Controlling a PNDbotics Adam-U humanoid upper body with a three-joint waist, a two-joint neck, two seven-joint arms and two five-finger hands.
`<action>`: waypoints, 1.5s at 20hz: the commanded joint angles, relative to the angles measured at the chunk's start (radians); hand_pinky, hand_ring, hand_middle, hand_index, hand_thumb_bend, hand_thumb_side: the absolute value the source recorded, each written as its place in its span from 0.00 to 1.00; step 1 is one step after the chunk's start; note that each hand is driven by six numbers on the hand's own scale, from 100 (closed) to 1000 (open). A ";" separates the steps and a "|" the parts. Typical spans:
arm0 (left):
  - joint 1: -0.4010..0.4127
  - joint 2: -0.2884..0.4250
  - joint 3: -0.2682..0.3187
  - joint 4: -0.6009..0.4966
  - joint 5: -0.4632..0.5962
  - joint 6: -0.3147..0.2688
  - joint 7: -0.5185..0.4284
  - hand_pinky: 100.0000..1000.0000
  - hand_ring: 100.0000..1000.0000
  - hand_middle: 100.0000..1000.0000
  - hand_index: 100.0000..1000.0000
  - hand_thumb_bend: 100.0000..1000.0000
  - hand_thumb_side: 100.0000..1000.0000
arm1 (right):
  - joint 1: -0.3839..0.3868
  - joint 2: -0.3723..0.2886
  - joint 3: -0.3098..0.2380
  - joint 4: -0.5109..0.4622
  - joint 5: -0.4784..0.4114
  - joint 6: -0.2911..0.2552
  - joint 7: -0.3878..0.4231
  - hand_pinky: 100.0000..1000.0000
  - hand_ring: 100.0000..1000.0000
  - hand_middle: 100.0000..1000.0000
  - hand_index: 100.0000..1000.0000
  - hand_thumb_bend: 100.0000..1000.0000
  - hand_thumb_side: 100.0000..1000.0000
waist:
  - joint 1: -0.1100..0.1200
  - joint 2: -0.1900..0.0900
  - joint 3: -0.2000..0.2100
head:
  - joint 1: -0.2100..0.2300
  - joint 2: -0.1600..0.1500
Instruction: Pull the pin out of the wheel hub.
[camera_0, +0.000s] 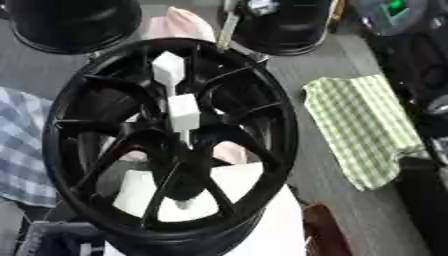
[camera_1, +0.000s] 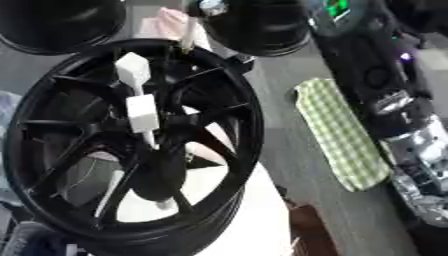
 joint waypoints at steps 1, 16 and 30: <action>-0.002 0.041 0.014 -0.026 -0.006 -0.006 0.012 0.65 0.56 0.45 0.70 0.03 0.86 | 0.073 -0.184 -0.108 -0.030 -0.107 0.014 -0.102 0.33 0.41 0.08 0.38 0.20 0.00 | 0.008 -0.009 -0.008 | 0.026 -0.009; 0.000 0.050 0.042 -0.030 0.016 -0.028 0.044 0.65 0.56 0.45 0.70 0.03 0.85 | 0.908 -0.044 -0.493 -0.210 0.029 -0.116 -0.413 0.60 0.78 0.69 0.78 0.51 0.30 | 0.045 0.019 -0.040 | 0.110 -0.012; 0.001 0.050 0.041 -0.025 0.019 -0.031 0.045 0.65 0.57 0.45 0.70 0.03 0.84 | 0.936 0.061 -0.544 -0.185 0.058 -0.144 -0.508 0.53 0.75 0.66 0.77 0.49 0.35 | 0.054 0.019 -0.042 | 0.109 -0.004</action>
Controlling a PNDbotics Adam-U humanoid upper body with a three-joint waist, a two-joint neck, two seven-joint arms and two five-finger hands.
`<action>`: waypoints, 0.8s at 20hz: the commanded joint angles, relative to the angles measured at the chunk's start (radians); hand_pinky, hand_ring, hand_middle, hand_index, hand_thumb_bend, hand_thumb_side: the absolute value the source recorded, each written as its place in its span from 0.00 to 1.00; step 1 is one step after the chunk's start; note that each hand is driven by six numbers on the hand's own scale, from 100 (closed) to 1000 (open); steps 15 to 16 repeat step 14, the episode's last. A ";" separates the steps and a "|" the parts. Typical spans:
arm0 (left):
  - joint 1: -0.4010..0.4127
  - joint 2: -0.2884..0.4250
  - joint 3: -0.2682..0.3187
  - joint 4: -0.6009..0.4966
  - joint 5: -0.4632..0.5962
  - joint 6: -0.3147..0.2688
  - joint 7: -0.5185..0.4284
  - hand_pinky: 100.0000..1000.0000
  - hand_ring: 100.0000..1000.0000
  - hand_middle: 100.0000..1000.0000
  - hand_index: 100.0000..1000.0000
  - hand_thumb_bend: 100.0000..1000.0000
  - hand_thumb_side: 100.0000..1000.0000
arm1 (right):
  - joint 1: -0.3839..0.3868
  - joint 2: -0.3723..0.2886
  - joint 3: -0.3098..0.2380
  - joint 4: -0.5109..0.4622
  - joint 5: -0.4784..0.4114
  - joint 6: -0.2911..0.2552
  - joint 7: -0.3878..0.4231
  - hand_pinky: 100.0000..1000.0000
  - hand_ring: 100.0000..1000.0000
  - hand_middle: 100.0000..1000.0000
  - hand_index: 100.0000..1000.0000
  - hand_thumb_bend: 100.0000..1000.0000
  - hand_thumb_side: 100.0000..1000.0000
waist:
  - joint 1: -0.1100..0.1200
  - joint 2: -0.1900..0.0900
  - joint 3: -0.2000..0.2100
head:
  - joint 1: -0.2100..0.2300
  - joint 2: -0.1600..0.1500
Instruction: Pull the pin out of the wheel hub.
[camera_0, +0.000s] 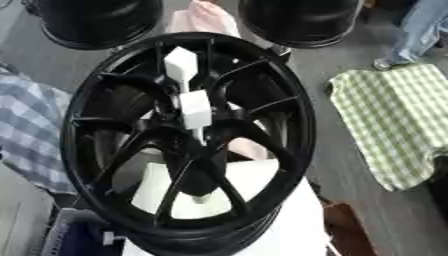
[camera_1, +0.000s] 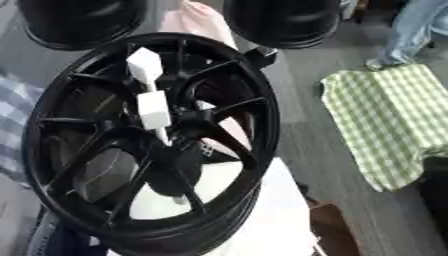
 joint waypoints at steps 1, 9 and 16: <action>-0.006 0.025 0.007 -0.019 0.002 -0.001 0.001 0.65 0.57 0.45 0.70 0.03 0.84 | -0.017 -0.033 -0.008 -0.004 -0.056 0.009 -0.048 0.51 0.72 0.61 0.74 0.47 0.32 | -0.001 -0.007 0.000 | -0.001 -0.001; -0.021 0.005 0.001 -0.045 0.000 0.004 -0.010 0.65 0.57 0.44 0.70 0.03 0.83 | -0.086 0.034 0.041 0.065 -0.298 -0.044 -0.200 0.44 0.63 0.48 0.66 0.29 0.27 | 0.012 -0.013 0.008 | -0.009 -0.011; -0.049 -0.030 -0.002 -0.065 -0.010 0.015 -0.012 0.65 0.56 0.44 0.70 0.03 0.82 | -0.130 0.092 0.084 0.210 -0.358 -0.145 -0.206 0.45 0.64 0.48 0.65 0.26 0.31 | 0.023 -0.014 0.015 | -0.016 -0.017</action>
